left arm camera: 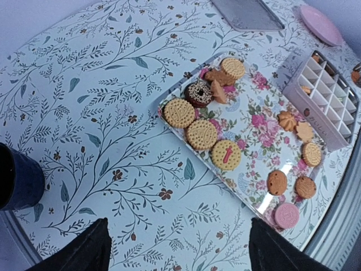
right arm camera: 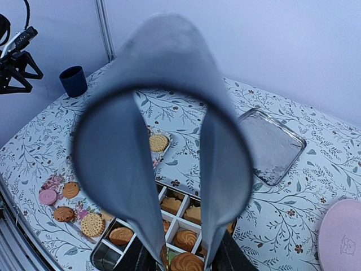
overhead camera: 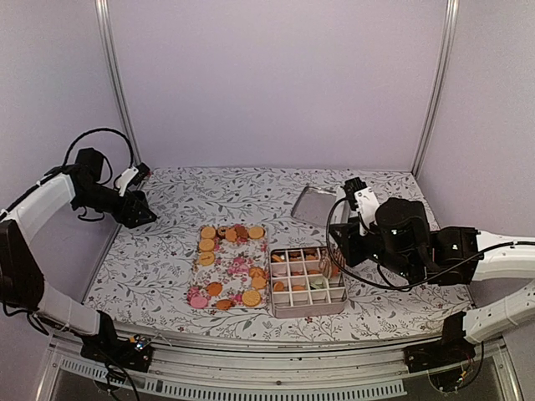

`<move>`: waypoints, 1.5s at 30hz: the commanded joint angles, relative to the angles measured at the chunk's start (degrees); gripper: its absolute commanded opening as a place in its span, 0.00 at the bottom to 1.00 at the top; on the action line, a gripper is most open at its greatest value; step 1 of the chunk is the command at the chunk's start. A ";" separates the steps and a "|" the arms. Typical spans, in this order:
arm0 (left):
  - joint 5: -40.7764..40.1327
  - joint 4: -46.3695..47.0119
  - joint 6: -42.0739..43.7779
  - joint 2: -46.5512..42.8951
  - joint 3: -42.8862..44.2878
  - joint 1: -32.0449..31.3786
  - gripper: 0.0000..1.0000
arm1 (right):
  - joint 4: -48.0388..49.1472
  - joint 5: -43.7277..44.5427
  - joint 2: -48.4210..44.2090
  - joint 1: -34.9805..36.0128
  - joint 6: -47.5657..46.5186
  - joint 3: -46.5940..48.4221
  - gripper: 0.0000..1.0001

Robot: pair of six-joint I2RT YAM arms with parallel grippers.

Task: Pack the cookies
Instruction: Place the fake cookies in the empty pocket of the box.

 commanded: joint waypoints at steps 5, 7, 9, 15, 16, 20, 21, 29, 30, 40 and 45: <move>1.34 3.57 1.26 3.88 0.41 -0.49 0.85 | -3.36 2.27 -0.66 0.15 4.27 -1.48 0.13; 1.34 3.90 1.39 4.71 0.16 -0.72 0.84 | -3.44 1.96 0.28 0.07 4.61 -1.18 0.13; 1.22 4.34 1.68 5.46 -0.20 -0.98 0.84 | -3.50 1.42 1.02 0.05 5.39 -0.90 0.13; 0.85 5.48 1.80 7.27 -0.99 -1.68 0.84 | -3.15 -0.48 3.53 -0.93 6.40 -0.28 0.18; 0.74 5.50 1.65 7.56 -0.83 -1.83 0.84 | -3.15 -0.64 3.85 -1.05 6.25 -0.20 0.20; 1.12 5.54 0.88 7.91 -0.12 -2.33 0.84 | -3.08 -0.53 3.71 -1.74 5.74 -0.42 0.24; 1.08 5.51 0.79 7.83 -0.01 -2.51 0.84 | -3.00 -0.38 3.40 -1.97 5.71 -0.60 0.25; 0.30 4.75 1.24 6.31 -0.39 -3.16 0.84 | -1.61 -1.62 1.40 -3.03 5.16 -1.95 0.35; 0.29 4.69 1.33 6.19 -0.43 -3.12 0.83 | -1.58 -1.79 1.46 -3.01 5.17 -2.00 0.36; 0.14 4.11 2.23 4.64 -1.09 -3.55 0.83 | -1.74 -1.44 0.85 -3.04 4.19 -0.43 0.48; -0.50 4.16 2.99 3.57 -1.89 -3.55 0.83 | -2.10 -0.87 0.18 -3.08 3.25 0.68 0.43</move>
